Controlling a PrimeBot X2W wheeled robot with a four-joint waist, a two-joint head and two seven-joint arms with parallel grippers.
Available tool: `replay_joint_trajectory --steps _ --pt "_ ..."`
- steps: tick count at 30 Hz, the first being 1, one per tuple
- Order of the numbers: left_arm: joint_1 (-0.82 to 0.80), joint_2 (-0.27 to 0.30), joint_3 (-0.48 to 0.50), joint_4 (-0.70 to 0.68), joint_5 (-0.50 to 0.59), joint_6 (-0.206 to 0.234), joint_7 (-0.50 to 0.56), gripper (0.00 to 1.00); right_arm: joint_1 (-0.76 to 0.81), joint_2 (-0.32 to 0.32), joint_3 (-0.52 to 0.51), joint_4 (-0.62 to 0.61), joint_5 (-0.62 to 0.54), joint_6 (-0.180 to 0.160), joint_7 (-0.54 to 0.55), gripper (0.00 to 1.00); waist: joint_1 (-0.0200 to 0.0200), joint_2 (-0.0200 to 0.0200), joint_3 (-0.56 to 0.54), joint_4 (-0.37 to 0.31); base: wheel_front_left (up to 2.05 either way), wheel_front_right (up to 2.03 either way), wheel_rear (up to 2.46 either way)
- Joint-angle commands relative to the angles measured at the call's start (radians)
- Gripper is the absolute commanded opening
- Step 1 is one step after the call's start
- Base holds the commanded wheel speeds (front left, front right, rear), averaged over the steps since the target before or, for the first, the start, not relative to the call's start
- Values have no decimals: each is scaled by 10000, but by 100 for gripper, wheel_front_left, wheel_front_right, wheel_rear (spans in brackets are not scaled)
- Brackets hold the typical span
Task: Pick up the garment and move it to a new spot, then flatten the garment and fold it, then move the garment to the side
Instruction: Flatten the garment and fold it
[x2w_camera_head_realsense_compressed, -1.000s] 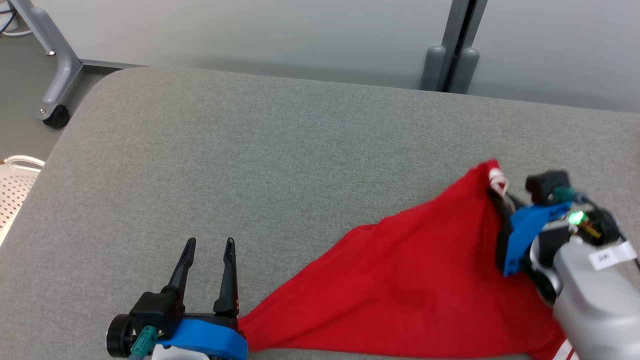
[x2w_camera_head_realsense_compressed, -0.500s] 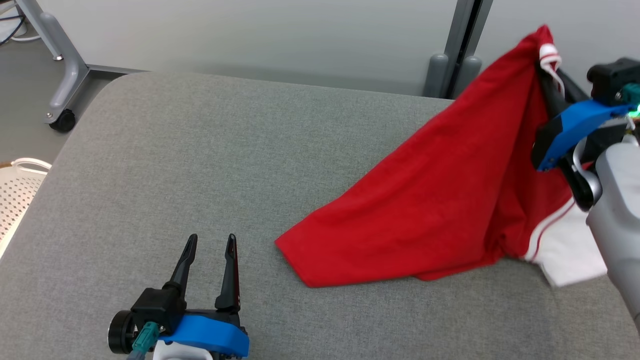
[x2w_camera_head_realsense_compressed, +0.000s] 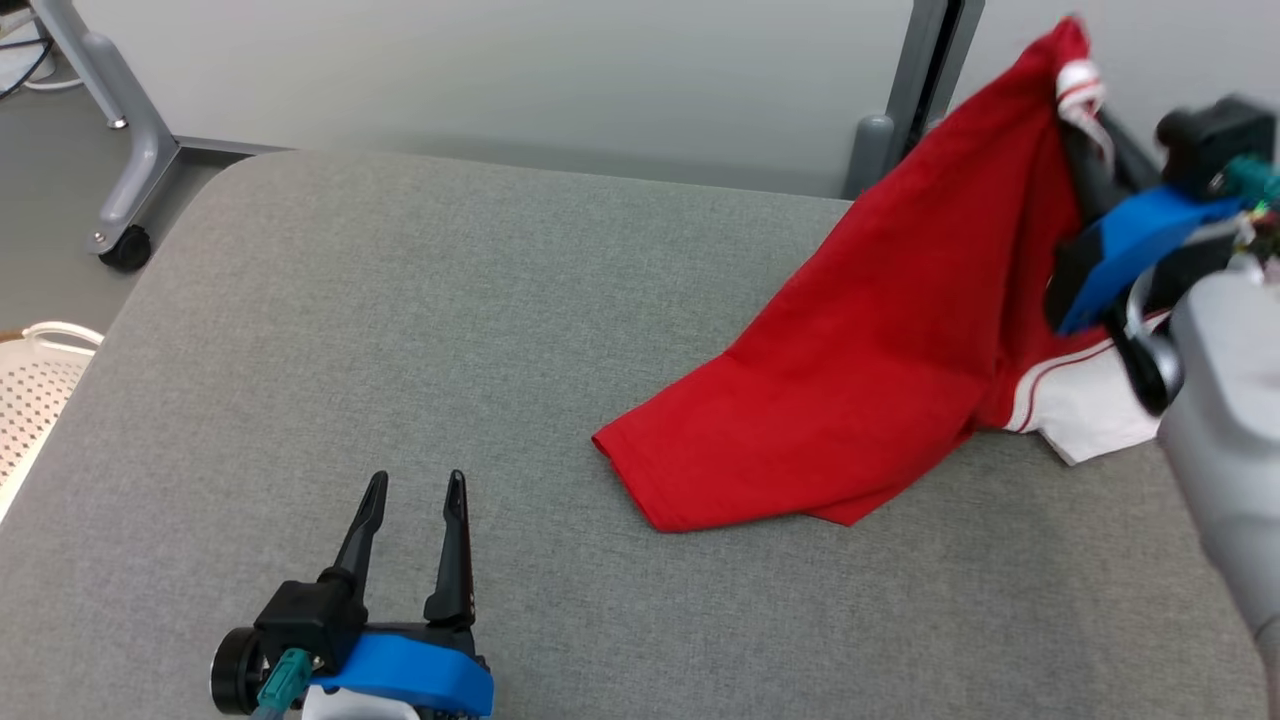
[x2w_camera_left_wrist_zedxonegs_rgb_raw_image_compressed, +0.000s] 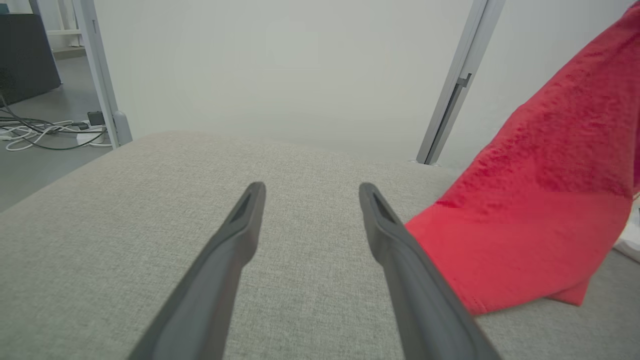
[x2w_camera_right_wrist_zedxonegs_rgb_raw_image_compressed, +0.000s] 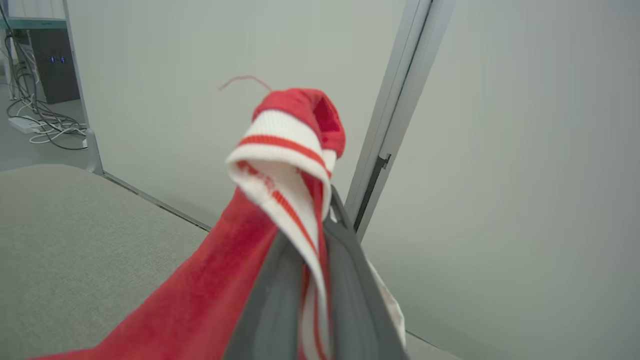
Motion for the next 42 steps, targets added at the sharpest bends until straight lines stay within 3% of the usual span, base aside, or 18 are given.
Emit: replay_joint_trajectory --steps 1,10,17,27,28,29,30,31,42 --pt "112 -10 48 -37 -37 76 -48 100 481 20 93 -71 -11 0 -57 0 -1 0 -48 -84 0 0 0" --pt "291 -9 195 -92 138 9 -48 100 4108 -46 331 -2720 616 2 -78 0 -1 0 -250 -871 0 0 0" --pt "358 -7 338 -130 275 -47 -48 100 7470 96 -175 -5054 491 3 -81 0 -1 0 -372 -1555 0 0 0" --pt "485 -9 366 -98 356 -110 -48 100 10502 273 -867 -6228 65 2 -82 0 -1 0 -483 -1779 0 0 0" --pt "509 -9 385 -110 351 -104 -48 100 10600 317 -910 -6289 50 2 -82 14 -1 0 -483 -1795 0 0 0" --pt "509 -9 385 -110 351 -104 -48 100 10600 317 -910 -6289 50 2 -82 14 -1 0 -483 -1795 0 0 0" --pt "528 -9 398 -120 368 -106 -48 100 10689 372 -966 -6371 101 2 -84 71 -1 0 -487 -1808 0 0 0" --pt "546 -7 407 -120 380 -107 -48 100 10734 421 -1036 -6492 118 2 -82 100 -1 0 -495 -1819 0 0 0" --pt "555 -9 446 -163 425 -111 -48 100 10088 202 -2100 -7898 5 2 -81 100 -1 0 -546 -1851 0 0 0"
